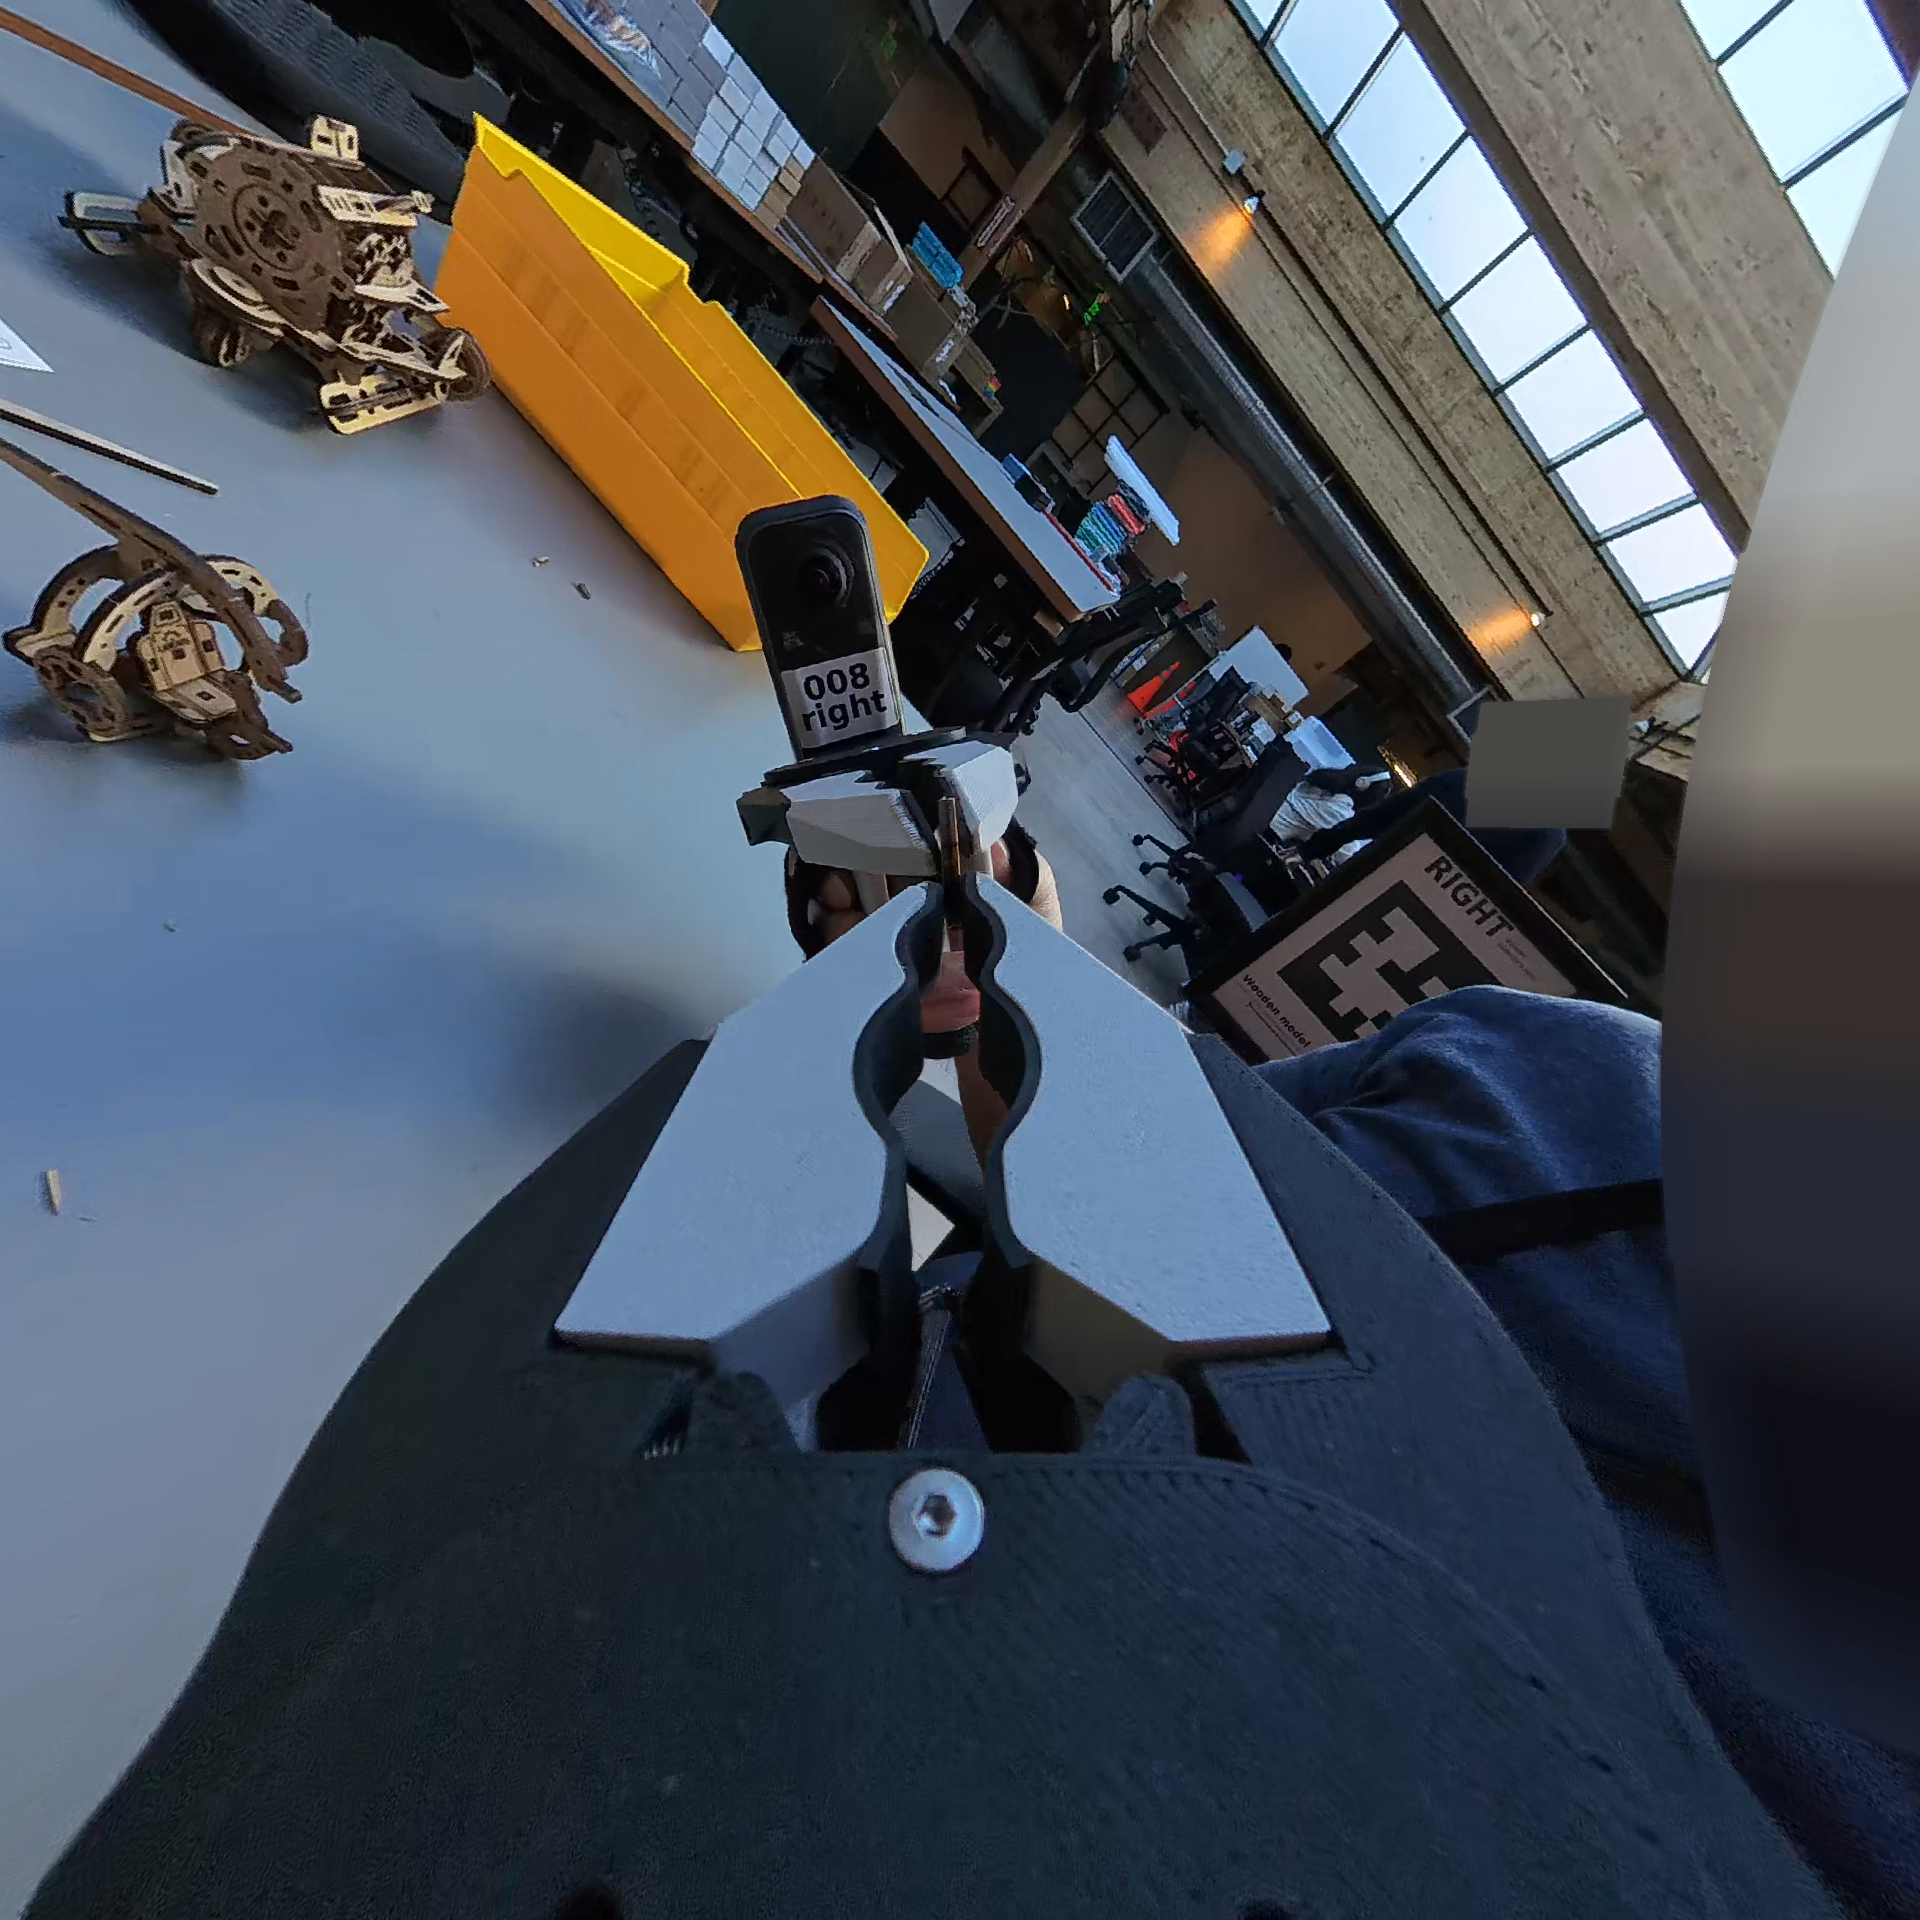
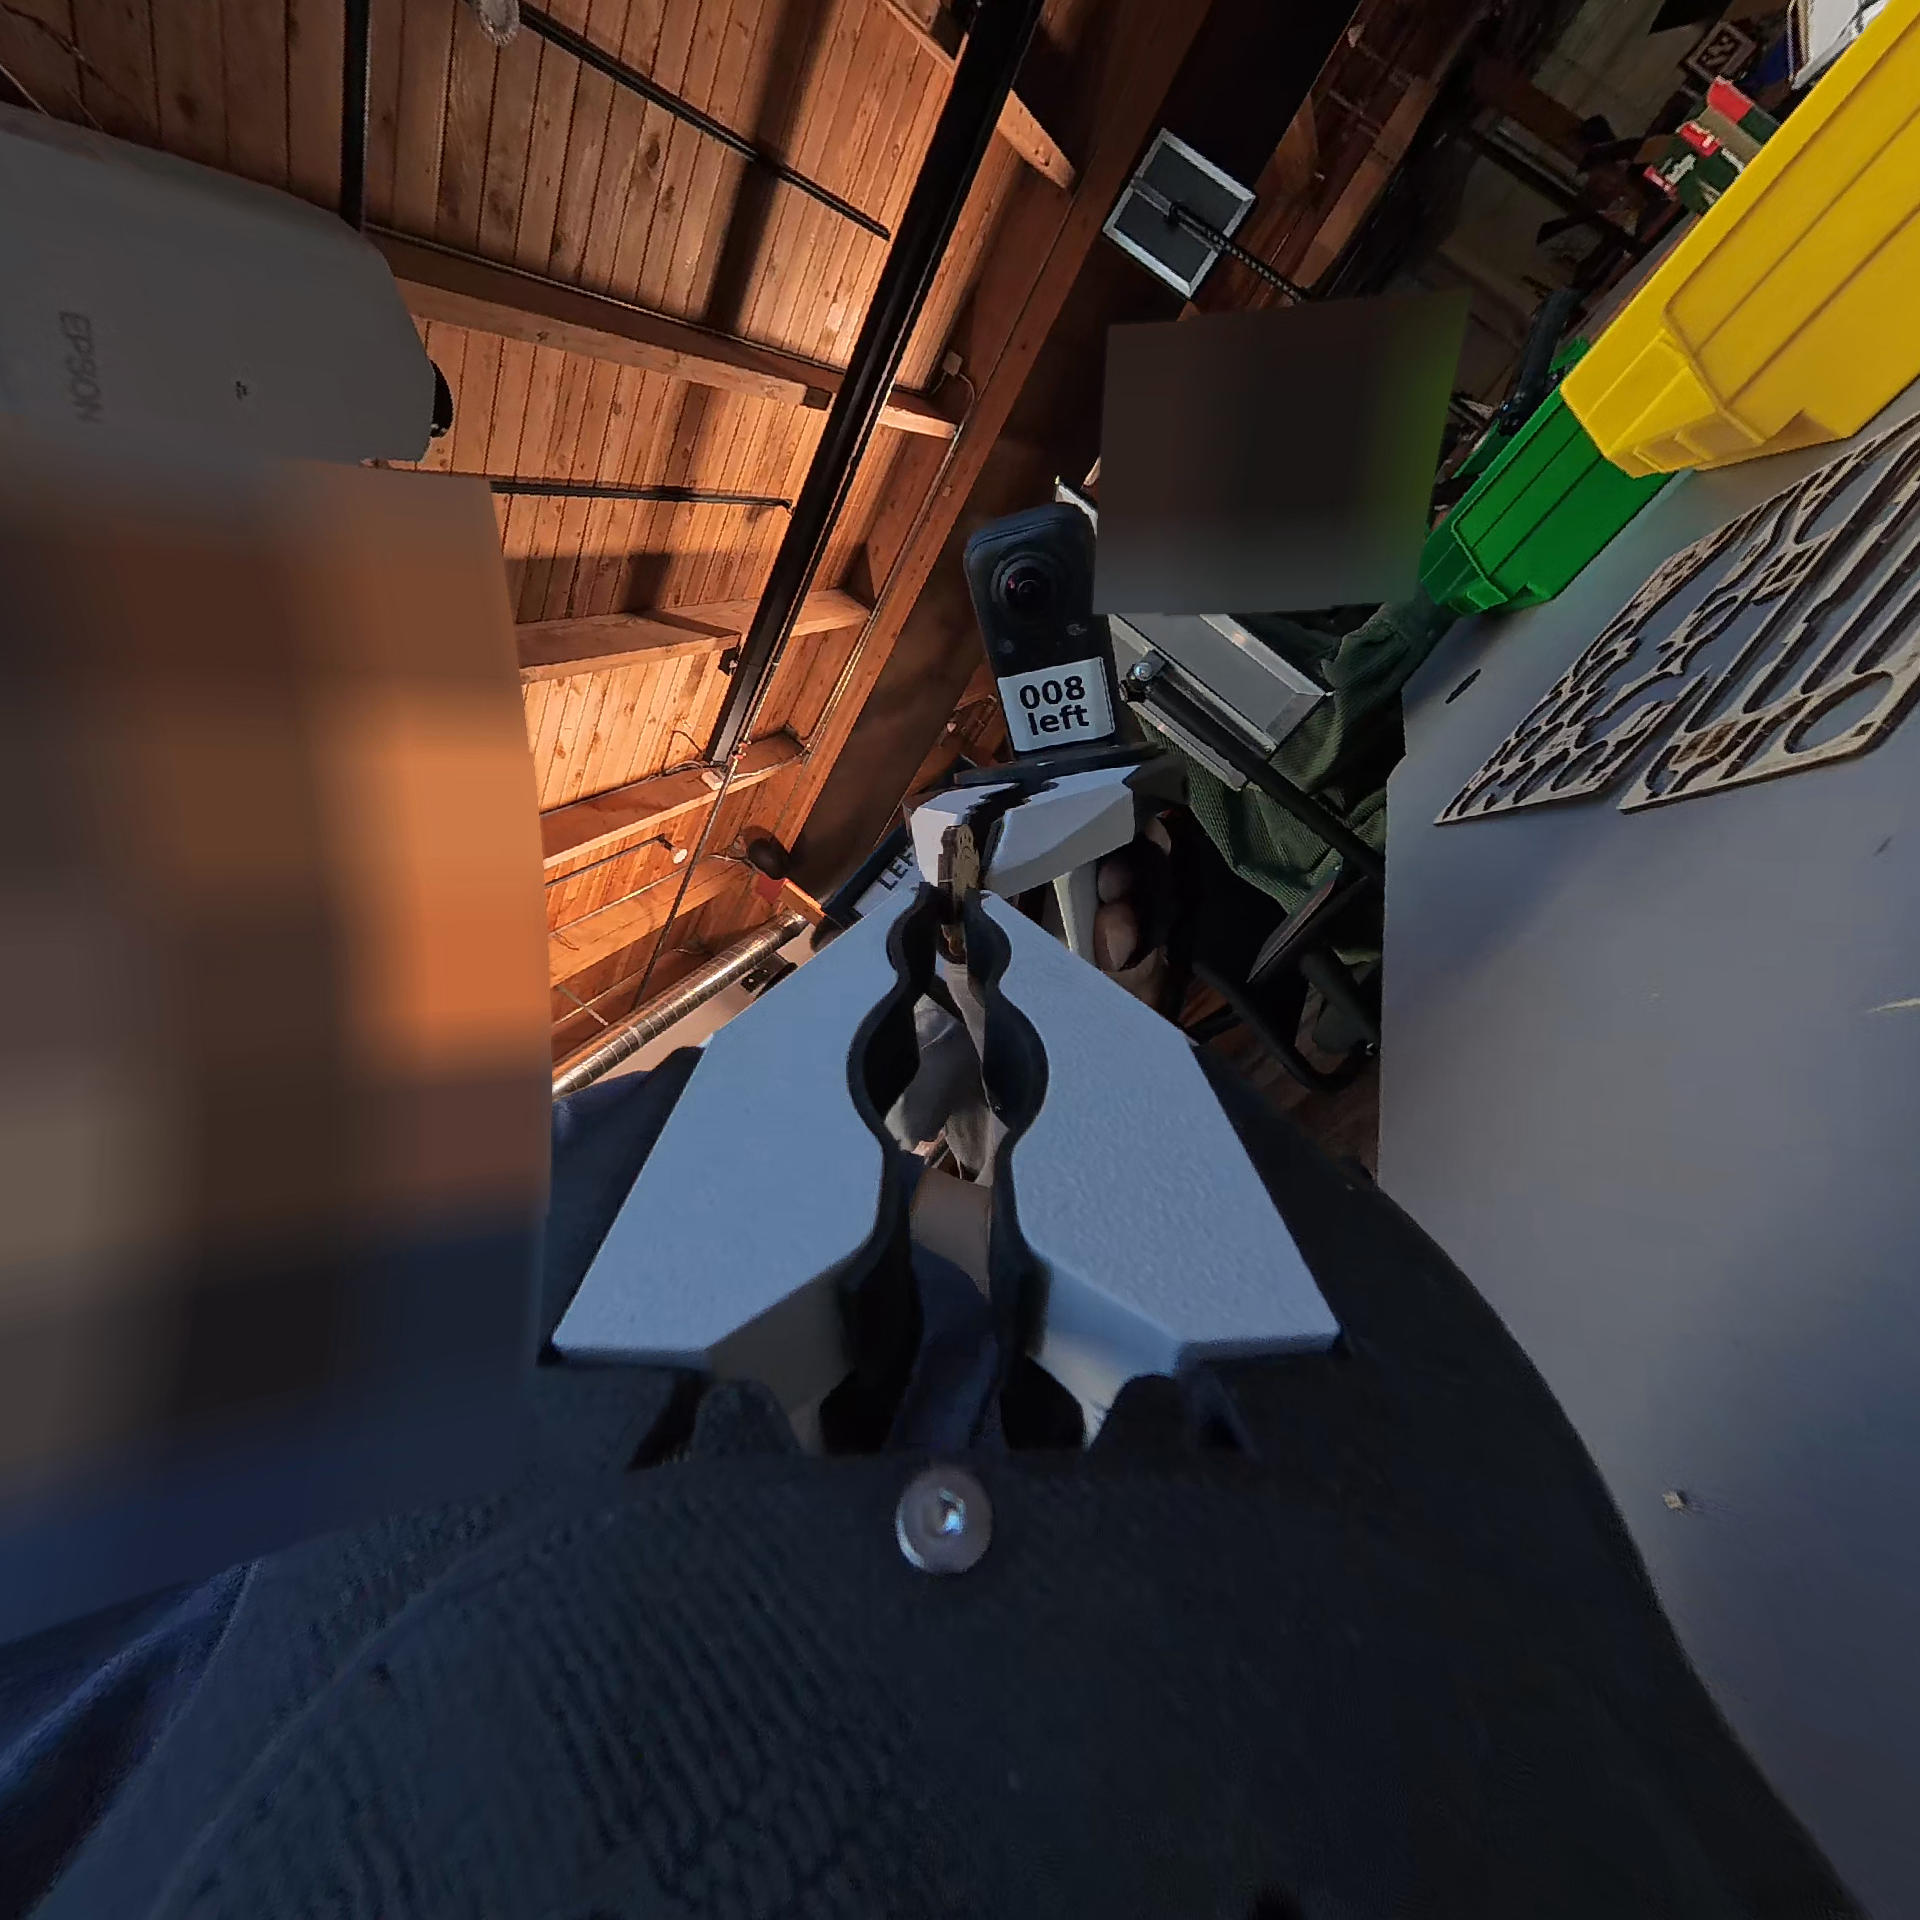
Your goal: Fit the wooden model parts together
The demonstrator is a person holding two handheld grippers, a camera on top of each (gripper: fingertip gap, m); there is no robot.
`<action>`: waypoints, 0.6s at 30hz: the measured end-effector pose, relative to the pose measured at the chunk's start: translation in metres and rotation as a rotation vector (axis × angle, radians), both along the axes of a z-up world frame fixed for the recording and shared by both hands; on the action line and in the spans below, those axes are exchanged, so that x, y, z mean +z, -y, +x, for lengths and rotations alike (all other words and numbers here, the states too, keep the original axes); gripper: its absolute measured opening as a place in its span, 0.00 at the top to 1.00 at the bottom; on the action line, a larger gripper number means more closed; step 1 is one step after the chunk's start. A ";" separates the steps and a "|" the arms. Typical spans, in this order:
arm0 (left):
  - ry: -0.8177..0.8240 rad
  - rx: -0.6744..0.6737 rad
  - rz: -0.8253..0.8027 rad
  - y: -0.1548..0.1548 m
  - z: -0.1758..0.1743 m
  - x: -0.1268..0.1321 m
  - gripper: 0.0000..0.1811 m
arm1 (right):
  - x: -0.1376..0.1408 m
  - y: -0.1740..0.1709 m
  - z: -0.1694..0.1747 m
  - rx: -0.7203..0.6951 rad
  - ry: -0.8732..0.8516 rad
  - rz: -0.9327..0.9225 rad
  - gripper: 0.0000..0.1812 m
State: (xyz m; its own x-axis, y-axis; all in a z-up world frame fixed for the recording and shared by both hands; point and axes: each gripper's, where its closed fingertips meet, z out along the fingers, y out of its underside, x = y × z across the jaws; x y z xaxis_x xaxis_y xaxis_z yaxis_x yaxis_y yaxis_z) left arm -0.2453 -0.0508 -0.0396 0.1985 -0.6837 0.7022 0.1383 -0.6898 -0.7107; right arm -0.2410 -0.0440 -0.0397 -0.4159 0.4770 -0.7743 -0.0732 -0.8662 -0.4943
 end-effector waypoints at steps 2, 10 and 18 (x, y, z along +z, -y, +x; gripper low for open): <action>0.000 0.005 -0.014 -0.002 -0.001 -0.005 0.99 | -0.005 -0.002 -0.001 -0.003 0.009 -0.007 0.99; -0.004 0.015 -0.045 -0.006 -0.004 -0.016 1.00 | -0.015 -0.006 -0.004 0.002 0.023 -0.029 0.99; -0.020 0.027 -0.053 -0.009 -0.004 -0.024 0.99 | -0.024 -0.009 -0.005 -0.011 0.054 -0.022 0.99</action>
